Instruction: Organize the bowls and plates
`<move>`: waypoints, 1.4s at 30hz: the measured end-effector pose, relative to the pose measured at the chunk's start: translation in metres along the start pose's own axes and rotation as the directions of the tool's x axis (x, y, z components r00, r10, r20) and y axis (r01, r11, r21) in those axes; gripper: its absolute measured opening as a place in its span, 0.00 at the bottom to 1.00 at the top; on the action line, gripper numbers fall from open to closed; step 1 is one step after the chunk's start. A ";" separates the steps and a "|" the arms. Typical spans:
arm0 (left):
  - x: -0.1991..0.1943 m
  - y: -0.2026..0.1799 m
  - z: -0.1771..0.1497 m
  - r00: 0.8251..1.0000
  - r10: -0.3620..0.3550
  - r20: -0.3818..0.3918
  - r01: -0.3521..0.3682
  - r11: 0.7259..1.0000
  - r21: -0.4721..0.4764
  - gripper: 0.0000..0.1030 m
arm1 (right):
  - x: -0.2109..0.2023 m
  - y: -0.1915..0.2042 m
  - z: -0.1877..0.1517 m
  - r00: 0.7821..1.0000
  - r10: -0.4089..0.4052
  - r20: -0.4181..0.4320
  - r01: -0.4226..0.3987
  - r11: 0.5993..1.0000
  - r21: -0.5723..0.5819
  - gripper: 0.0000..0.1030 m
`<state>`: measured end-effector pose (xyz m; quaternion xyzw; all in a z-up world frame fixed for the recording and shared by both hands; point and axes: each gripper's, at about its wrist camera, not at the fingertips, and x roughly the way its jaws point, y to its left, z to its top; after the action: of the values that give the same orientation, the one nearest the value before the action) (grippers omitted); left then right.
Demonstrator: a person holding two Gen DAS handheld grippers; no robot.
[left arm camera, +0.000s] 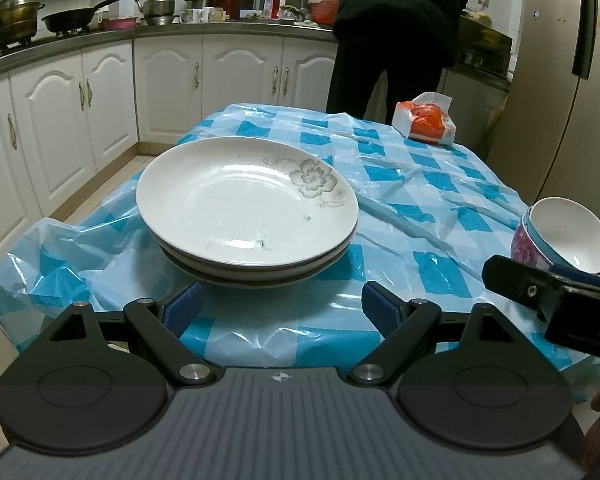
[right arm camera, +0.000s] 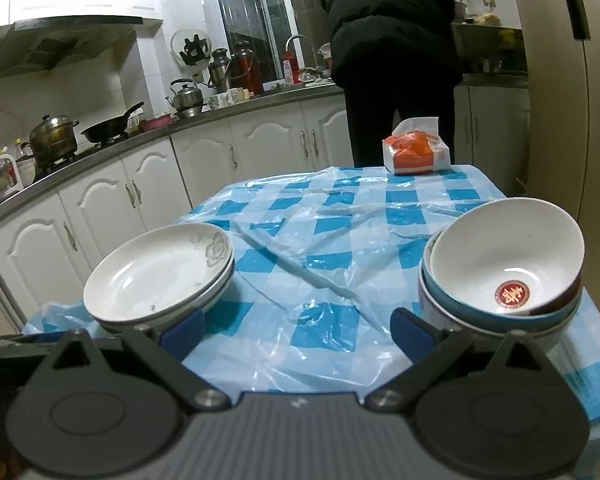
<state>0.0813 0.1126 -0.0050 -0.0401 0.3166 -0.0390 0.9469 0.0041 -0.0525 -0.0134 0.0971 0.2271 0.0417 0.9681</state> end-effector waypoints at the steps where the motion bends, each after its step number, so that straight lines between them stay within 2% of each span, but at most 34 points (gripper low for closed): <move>1: 0.000 0.000 0.000 1.000 0.001 -0.001 -0.001 1.000 0.000 1.00 | 0.000 0.000 0.000 1.000 0.000 0.001 0.000 1.000 -0.001 0.96; 42: 0.004 -0.008 0.000 0.998 0.055 -0.011 -0.054 0.998 0.028 1.00 | 0.003 -0.015 -0.007 1.000 0.021 -0.023 -0.020 0.998 0.053 0.96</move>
<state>0.0839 0.1043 -0.0061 -0.0182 0.3226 -0.0177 0.9462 0.0045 -0.0652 -0.0239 0.1243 0.2383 0.0468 0.9621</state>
